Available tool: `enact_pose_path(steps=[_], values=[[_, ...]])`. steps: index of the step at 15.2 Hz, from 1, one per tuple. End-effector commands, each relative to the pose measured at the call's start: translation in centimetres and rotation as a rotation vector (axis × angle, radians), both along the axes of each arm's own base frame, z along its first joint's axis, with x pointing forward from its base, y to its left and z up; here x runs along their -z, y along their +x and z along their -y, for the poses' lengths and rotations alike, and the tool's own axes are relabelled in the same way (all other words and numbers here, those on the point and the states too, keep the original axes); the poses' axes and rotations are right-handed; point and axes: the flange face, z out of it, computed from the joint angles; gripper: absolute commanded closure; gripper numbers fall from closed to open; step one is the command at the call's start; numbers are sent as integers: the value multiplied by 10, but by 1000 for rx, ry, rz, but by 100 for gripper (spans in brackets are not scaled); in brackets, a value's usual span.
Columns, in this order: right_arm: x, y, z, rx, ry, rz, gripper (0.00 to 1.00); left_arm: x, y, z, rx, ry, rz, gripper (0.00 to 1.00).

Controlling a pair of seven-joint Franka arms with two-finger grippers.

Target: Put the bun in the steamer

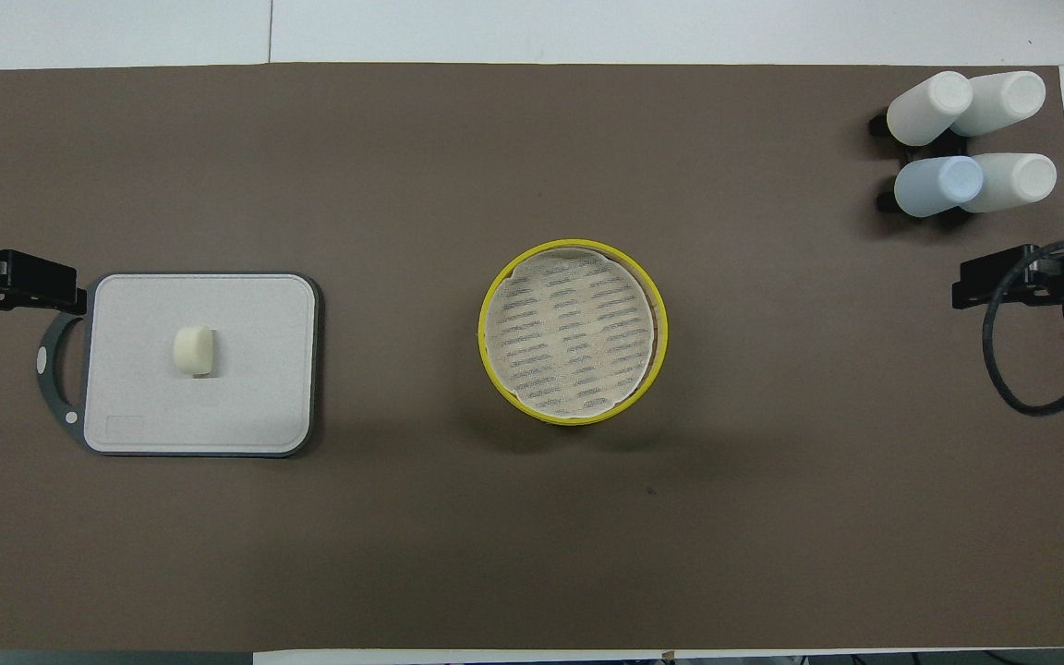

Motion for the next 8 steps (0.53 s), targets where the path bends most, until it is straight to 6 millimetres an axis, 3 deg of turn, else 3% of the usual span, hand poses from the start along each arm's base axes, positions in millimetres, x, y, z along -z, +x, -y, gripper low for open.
enact_pose_path(steps=[1, 3, 4, 7, 8], values=[[1, -8, -12, -49, 12, -6, 0, 32, -26, -1, -2, 15, 25, 0], [5, 0, -49, -102, 10, -26, 0, 38, -26, -5, -8, 15, 21, 0], [9, 15, -81, -119, 3, -35, 0, 42, -26, -6, -9, 15, 18, 0], [44, 75, -203, 3, -35, -94, 0, 42, -25, -7, -13, 15, 24, 0], [58, 85, -239, 17, -42, -86, 0, 49, -26, -7, -11, 15, 19, 0]])
